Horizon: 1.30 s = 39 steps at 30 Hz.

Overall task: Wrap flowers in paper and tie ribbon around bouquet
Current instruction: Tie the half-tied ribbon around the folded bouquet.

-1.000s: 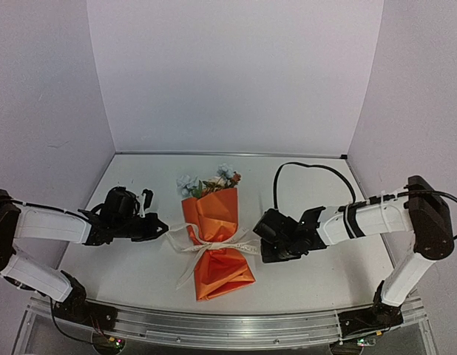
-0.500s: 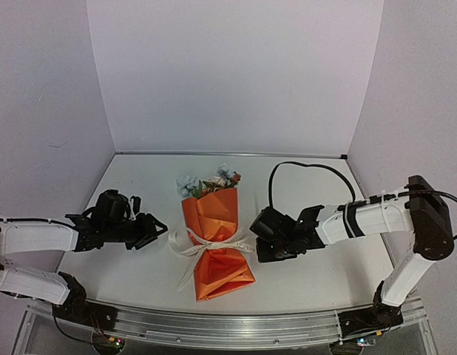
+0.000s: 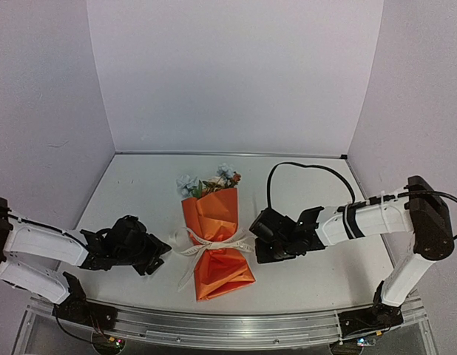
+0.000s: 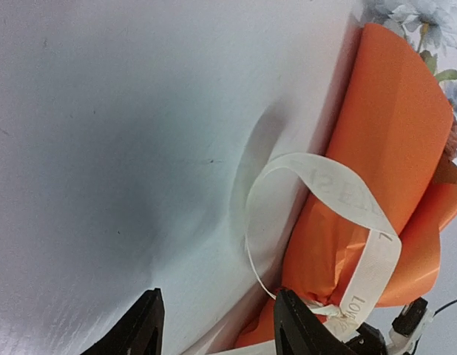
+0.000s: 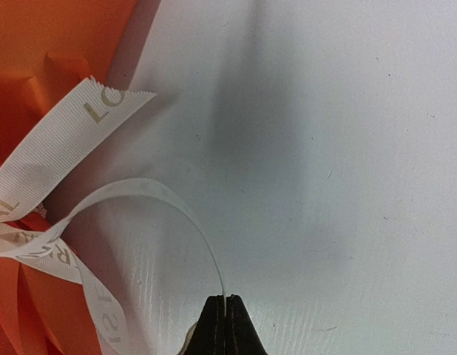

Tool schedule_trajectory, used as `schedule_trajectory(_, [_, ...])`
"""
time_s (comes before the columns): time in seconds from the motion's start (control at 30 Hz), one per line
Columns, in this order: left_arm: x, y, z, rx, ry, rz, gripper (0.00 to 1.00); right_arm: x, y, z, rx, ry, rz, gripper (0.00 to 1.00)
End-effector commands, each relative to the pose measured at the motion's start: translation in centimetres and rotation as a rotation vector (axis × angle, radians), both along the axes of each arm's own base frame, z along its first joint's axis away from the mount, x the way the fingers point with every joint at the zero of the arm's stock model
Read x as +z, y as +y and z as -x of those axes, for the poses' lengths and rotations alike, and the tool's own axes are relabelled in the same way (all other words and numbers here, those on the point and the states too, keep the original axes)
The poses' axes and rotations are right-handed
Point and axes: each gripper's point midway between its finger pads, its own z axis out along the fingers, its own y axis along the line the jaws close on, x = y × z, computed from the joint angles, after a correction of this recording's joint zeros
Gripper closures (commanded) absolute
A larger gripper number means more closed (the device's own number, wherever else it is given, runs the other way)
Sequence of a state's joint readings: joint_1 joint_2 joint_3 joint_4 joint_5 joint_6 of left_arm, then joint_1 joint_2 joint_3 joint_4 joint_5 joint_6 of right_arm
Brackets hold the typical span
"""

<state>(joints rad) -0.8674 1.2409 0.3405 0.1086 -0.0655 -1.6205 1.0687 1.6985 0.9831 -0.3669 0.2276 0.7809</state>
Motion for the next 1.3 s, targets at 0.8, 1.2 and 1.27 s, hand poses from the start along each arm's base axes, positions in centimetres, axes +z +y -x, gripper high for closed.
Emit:
schedule_trajectory(0.8, [-0.7,-3.2,-2.5,0.1,-0.034,0.027,1.0,1.1,0.0,-0.5,-0.004,-0.054,-0.01,1.0])
schedule_trajectory(1.2, [0.4,2.4,-4.8,-0.054,-0.188,-0.247,1.0,-0.6,-2.1,-0.6,-0.09,-0.02,0.03,1.0])
schedule_trajectory(1.27, [0.7,3.0,-5.0,-0.062,-0.203,-0.275,1.0,-1.1,-2.7,-0.6,-0.116,-0.008,0.035,1.0])
